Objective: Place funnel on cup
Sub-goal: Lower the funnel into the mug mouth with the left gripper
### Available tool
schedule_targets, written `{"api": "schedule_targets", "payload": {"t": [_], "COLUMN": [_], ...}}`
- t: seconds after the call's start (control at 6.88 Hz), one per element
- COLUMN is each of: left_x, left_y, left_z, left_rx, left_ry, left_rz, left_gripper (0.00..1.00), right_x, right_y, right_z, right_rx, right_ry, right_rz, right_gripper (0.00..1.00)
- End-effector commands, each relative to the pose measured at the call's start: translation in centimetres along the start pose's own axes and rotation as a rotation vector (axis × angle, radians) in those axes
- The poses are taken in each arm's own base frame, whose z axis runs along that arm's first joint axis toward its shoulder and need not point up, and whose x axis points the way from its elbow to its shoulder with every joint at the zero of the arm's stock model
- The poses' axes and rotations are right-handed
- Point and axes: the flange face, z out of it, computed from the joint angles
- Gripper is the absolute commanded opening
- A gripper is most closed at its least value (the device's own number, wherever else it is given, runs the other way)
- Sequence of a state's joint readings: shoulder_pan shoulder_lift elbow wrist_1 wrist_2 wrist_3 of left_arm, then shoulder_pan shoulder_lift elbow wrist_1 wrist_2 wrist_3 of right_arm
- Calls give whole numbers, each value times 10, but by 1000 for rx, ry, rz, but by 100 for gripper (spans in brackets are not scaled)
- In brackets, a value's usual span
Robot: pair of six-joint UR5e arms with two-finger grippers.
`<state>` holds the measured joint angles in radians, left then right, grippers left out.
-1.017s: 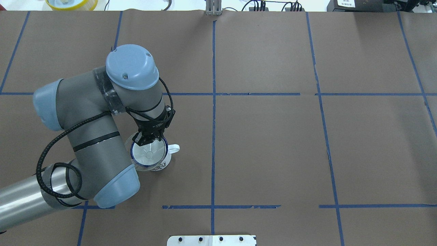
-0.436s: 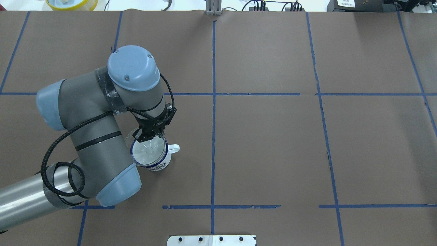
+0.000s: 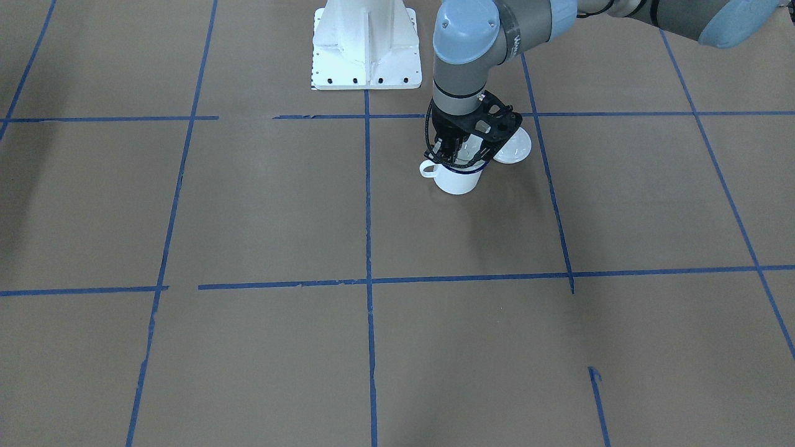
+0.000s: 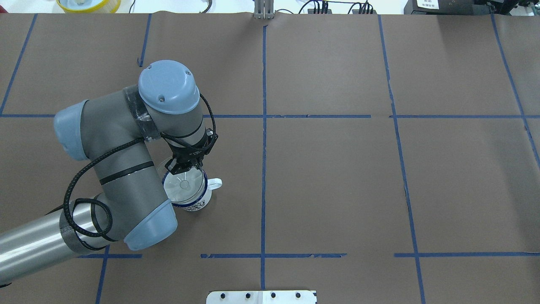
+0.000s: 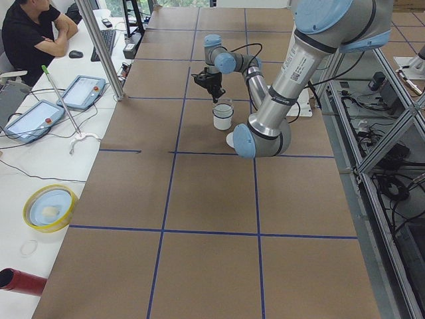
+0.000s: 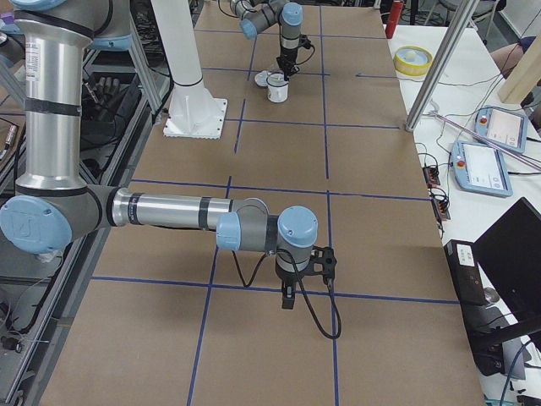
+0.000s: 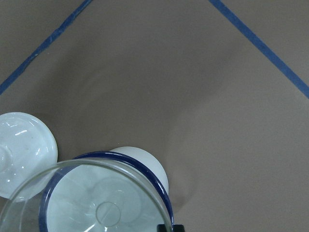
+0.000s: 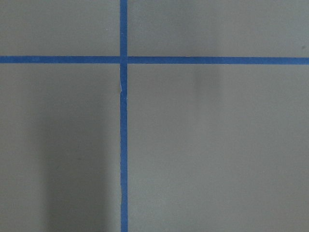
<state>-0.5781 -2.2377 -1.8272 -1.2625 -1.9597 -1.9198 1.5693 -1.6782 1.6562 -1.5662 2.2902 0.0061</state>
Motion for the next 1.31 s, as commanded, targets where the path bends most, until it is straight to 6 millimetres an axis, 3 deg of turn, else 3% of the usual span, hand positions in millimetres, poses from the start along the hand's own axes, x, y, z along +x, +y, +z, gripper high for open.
{"api": "schedule_targets", "payload": {"t": [0.0,1.16], "left_x": [-1,0], "left_y": [-1,-2], "left_z": [4,6], "left_rx": [0,8], "left_ry": [0,17], "left_rz": [3,10], "left_gripper": [0,0], "right_x": [0,0], "right_y": [0,0], "right_z": [0,0], "right_rx": [0,0], "right_ry": [0,0], "right_rz": [0,0], "right_gripper": [100,100]}}
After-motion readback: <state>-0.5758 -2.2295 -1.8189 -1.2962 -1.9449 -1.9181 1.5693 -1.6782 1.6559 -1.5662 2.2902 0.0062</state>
